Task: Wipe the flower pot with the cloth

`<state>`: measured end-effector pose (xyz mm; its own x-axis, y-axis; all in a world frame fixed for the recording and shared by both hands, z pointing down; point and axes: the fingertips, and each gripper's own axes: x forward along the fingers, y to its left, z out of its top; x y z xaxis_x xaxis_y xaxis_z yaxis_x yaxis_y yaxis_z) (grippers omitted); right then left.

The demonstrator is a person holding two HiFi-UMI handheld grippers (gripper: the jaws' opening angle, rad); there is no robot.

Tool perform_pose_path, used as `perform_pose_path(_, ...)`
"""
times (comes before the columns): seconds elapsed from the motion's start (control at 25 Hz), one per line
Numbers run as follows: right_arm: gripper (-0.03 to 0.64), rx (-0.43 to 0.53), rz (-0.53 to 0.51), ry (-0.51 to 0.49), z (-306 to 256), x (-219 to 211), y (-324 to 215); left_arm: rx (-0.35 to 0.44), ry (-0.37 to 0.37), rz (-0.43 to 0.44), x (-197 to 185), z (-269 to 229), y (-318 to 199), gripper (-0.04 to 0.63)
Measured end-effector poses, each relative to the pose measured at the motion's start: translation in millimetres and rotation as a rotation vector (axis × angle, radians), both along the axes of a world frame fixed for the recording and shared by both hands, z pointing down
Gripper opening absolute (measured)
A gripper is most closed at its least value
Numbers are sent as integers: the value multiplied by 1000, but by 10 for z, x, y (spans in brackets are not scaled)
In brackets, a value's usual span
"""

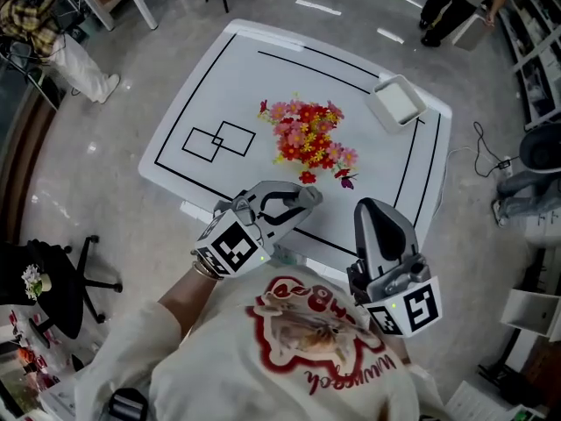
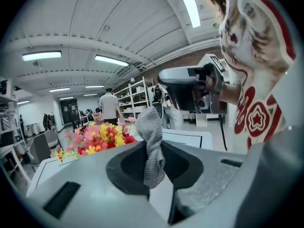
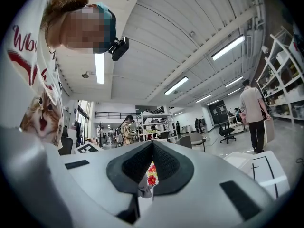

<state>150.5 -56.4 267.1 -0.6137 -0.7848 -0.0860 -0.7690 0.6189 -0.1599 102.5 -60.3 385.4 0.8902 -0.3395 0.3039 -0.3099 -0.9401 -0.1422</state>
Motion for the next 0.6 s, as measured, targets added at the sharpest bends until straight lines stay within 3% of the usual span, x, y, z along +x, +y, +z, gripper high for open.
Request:
perform_pose_path(0.28, -2, 74, -3, 36, -250, 32, -64, 99, 156, -62, -6, -861, -241, 54)
perform_pose_path(0.48, -2, 142, -9, 78, -548, 28, -119, 56, 350, -109, -55, -1447, -379, 54)
perform_pose_path(0.6, -2, 177, -32, 96, -730, -35, -118, 60, 405, -93, -55, -1689, -382, 54)
